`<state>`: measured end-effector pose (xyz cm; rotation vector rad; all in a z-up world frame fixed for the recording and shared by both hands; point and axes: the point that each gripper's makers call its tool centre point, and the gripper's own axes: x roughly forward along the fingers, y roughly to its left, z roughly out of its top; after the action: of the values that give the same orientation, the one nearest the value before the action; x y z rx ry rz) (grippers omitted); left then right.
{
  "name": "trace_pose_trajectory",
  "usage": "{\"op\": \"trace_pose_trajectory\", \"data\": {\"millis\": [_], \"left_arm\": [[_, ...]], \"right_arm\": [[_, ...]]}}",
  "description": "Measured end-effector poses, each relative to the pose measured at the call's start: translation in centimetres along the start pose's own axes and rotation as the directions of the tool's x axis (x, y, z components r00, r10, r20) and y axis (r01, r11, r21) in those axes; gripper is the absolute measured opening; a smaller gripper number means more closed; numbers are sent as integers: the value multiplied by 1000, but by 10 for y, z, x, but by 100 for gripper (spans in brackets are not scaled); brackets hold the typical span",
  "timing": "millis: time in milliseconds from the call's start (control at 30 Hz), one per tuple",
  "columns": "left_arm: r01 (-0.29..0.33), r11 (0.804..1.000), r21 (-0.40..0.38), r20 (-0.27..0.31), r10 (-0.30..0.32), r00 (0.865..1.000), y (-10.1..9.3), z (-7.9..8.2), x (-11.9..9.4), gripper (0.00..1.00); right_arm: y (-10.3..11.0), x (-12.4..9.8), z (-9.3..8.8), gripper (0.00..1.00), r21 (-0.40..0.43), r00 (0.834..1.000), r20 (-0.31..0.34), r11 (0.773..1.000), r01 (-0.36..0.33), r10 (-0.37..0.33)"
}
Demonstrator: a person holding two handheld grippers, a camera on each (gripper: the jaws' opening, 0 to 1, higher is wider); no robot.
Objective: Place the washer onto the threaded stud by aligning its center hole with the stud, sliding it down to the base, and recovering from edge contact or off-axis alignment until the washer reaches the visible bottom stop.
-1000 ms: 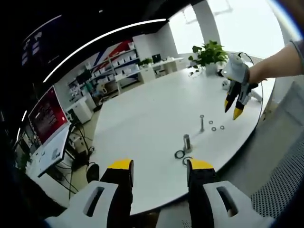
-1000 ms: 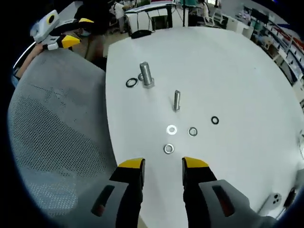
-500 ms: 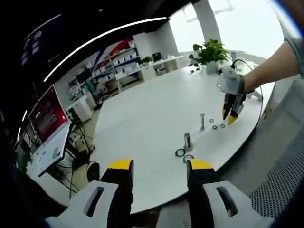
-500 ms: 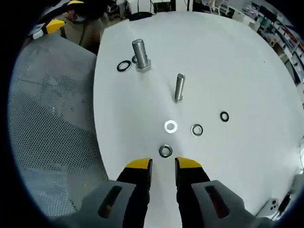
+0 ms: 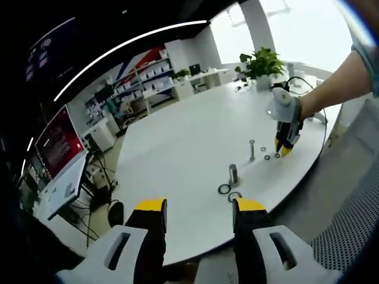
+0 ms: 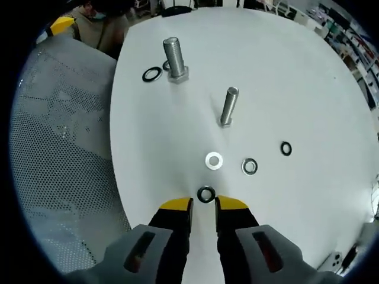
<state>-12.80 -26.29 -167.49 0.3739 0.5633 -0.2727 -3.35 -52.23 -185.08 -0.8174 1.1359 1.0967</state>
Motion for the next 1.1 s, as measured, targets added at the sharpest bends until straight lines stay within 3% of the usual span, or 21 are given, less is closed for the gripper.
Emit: {"op": "trace_pose_trajectory", "data": {"millis": [133, 467, 533, 667, 800, 900, 1100], "left_arm": [[1, 1000, 2, -2, -1, 1000, 0, 0, 0, 42], [1, 1000, 5, -6, -1, 1000, 0, -1, 1, 42], [-1, 1000, 4, -7, 1, 1000, 0, -1, 1, 42], [-2, 1000, 5, -6, 2, 1000, 1, 0, 1, 42], [-2, 1000, 5, -6, 2, 1000, 0, 0, 1, 42], [-1, 1000, 7, -9, 1, 1000, 0, -1, 1, 42], [-4, 1000, 6, -6, 4, 1000, 1, -1, 1, 42]], "right_arm": [[0, 2, 1, 18, 40, 1000, 8, 999, -8, 8], [-4, 4, 1, 16, 29, 999, -29, 999, 15, -14], [-4, 4, 3, 16, 36, 998, -58, 999, 19, -17], [-3, 5, 2, 15, -40, 985, -165, 998, 44, -50], [-1, 6, 3, 15, -56, 978, -202, 997, 45, -56], [-4, 6, 1, 15, -63, 980, -195, 998, 28, -40], [-3, 5, 1, 17, -53, 992, -121, 998, 22, -28]]}}
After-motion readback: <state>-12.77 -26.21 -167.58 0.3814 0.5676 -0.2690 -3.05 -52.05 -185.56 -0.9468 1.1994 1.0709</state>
